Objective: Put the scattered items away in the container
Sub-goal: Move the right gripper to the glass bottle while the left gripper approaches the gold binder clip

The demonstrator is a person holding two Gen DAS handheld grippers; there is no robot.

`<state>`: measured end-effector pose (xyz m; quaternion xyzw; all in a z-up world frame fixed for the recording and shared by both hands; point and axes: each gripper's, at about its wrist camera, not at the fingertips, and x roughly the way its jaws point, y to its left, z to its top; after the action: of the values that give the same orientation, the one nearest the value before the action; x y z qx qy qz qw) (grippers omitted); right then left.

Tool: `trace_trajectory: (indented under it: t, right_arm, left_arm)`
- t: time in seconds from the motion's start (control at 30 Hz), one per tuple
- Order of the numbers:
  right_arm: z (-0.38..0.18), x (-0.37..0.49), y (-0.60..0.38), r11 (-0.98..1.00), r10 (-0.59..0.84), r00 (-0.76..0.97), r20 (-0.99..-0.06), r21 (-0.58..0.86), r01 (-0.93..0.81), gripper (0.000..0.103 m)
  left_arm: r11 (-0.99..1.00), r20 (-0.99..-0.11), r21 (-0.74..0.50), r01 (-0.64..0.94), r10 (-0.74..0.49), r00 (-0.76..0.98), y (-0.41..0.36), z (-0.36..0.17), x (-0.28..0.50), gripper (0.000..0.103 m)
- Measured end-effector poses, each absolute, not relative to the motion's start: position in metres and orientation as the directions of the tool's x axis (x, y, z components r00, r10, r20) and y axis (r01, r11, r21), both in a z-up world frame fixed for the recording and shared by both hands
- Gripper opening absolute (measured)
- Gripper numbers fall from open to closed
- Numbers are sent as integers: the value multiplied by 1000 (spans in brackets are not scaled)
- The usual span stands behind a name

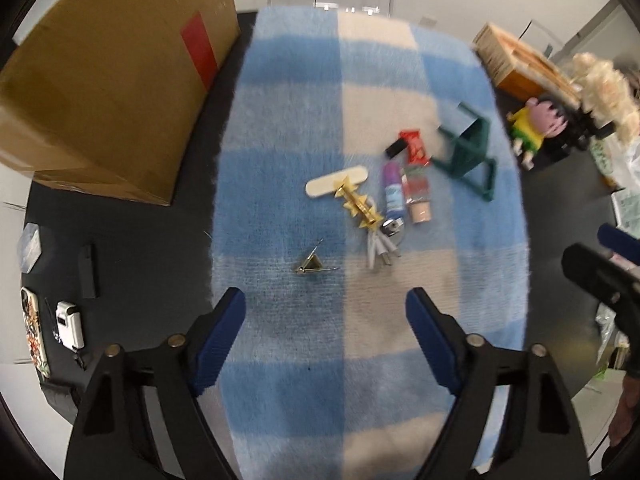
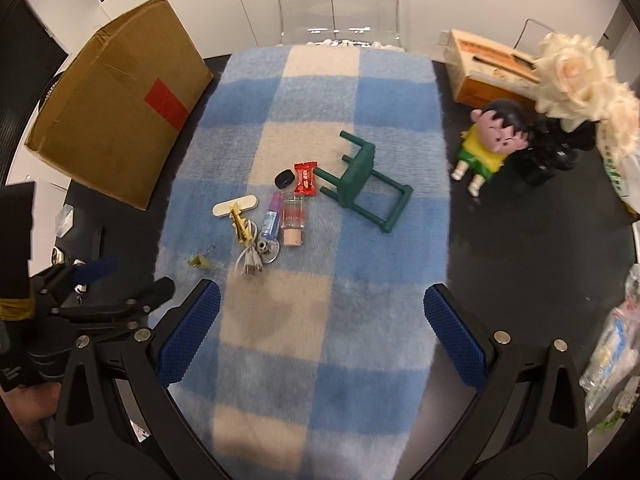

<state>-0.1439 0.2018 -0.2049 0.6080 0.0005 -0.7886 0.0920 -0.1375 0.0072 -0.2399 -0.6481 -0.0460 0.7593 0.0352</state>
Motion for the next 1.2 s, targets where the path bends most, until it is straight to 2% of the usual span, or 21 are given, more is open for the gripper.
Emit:
trace_trajectory:
  t: [0.07,0.2,0.33,0.47,0.53,0.6,0.73,0.87,0.97,1.03,1.07,1.1,1.13,1.2]
  right_arm:
    - [-220,-150,202,-981,-160,-231,-960,128,147,98]
    - [-250,-164,202,-978,-177,-212,-961,146,152,93]
    - [-275,-176,199,-971,-201,-178,-963,172,166,80]
    - [-294,-187,192,-963,-227,-154,-962,198,184,68]
    - [-303,-192,188,-960,-236,-138,-962,208,189,55]
    - [-311,-198,184,-958,-235,-127,-964,208,196,51]
    - [-320,-208,177,-955,-239,-124,-963,210,208,51]
    - [-329,-216,172,-955,-238,-119,-964,209,212,49]
    - [-336,-221,170,-954,-241,-108,-964,216,208,42]
    - [-340,-223,168,-950,-258,-103,-961,232,209,41]
    - [-341,-224,166,-949,-259,-100,-961,233,211,41]
    - [-343,-225,165,-948,-261,-94,-961,237,212,38]
    - [-344,-225,163,-947,-263,-88,-961,240,213,31]
    - [-349,-225,160,-944,-274,-68,-959,255,210,29]
  left_arm:
    - [-993,-982,-114,-8,114,-148,8,-251,-142,74]
    - [-992,-982,-121,-30,124,-141,9,-267,-151,73]
    - [-992,-987,-119,-31,121,-104,8,-289,-157,56]
    - [-992,-989,-126,-29,128,-81,6,-302,-159,44]
    - [-991,-988,-132,-29,133,-74,5,-306,-160,43]
    - [-990,-988,-137,-29,139,-67,4,-310,-161,43]
    - [-988,-986,-153,-18,153,-60,2,-316,-161,43]
    - [-987,-986,-159,7,158,-52,1,-322,-163,37]
    - [-988,-986,-155,17,154,-59,1,-323,-164,37]
    - [-988,-986,-156,15,155,-60,2,-323,-164,37]
    - [-987,-986,-160,16,159,-58,2,-324,-164,34]
    - [-985,-984,-170,24,169,-47,1,-326,-163,33]
    - [-983,-983,-180,32,179,-37,0,-329,-163,33]
    - [-982,-982,-184,38,183,-40,-1,-329,-163,33]
